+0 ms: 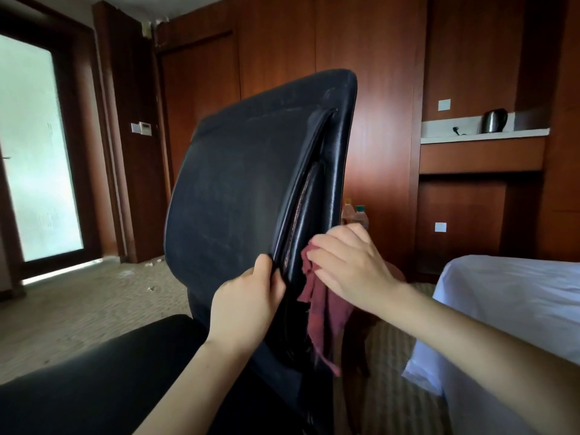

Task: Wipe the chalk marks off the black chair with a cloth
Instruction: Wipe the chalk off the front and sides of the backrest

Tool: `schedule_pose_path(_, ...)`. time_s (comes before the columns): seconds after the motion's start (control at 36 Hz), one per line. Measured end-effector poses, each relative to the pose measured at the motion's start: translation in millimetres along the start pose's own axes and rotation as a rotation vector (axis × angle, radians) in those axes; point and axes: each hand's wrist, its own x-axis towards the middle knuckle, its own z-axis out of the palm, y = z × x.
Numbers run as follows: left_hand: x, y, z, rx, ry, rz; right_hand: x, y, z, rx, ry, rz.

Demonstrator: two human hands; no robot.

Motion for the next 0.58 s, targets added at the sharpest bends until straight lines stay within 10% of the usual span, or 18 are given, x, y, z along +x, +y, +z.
schedule_pose_path(0.58, 4, 4, -6, 0.089, -0.073, -0.035, -117, -99, 18, -0.099, -0.582, -0.353)
